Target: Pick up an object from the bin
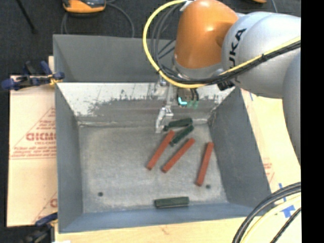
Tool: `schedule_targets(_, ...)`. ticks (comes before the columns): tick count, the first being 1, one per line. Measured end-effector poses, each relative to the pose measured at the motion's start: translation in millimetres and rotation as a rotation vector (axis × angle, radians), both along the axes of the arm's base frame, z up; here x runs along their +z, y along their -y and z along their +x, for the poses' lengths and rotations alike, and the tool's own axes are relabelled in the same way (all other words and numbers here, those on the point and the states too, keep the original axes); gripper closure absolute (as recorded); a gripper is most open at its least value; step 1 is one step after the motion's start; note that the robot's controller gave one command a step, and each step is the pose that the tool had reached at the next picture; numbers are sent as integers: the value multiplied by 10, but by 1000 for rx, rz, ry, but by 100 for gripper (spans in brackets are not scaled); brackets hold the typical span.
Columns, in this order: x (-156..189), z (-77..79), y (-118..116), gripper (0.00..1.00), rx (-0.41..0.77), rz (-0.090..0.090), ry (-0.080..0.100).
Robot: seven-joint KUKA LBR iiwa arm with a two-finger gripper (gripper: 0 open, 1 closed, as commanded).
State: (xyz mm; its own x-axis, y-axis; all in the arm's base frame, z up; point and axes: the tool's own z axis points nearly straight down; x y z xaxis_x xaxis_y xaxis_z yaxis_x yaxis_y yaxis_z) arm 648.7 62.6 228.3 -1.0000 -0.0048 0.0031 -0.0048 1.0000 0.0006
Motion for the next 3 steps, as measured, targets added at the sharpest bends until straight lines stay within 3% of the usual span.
schedule_targets(1, 49, 16, 1, 0, -1, 1, 8)
schedule_targets(2, -524, -241, 553, 0, 86, -1, 10)
schedule_targets(3, -794, -282, 831, 0, 178, -3, 2)
